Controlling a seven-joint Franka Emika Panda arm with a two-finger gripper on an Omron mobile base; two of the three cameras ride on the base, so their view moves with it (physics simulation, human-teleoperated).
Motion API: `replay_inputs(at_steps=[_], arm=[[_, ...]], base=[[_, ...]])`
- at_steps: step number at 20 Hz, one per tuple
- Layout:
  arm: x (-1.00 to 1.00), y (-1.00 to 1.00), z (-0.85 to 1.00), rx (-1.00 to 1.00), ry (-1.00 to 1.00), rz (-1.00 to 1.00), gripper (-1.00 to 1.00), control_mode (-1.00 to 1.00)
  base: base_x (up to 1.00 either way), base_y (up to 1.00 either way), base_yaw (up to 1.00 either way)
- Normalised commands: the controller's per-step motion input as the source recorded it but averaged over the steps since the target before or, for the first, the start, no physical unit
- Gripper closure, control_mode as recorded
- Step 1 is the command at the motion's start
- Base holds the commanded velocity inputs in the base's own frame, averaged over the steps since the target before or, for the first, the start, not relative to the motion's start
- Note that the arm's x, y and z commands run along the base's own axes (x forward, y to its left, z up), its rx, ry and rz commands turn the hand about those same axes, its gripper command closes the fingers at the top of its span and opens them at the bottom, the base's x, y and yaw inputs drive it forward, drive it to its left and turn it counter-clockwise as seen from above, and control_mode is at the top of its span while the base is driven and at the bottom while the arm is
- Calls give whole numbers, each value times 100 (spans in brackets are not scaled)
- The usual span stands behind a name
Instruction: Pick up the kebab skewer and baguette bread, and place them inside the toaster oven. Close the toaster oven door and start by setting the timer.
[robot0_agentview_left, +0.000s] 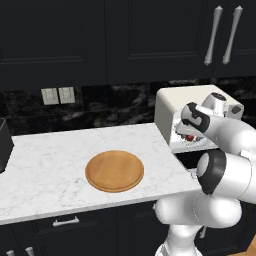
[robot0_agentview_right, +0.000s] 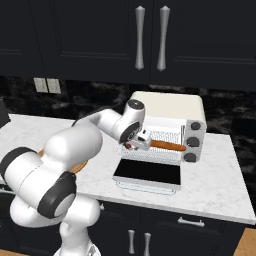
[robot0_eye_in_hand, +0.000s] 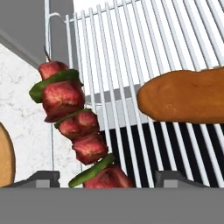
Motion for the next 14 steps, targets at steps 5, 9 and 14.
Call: replay_inputs(at_steps=[5, 9, 14], arm=[[-3, -14, 11, 1, -1, 0, -100, -100], [-39, -25, 54, 0, -7, 0, -100, -100], [-70, -69, 22, 0, -6, -1, -100, -100]], base=[[0, 0, 0], [0, 0, 0], [0, 0, 0]])
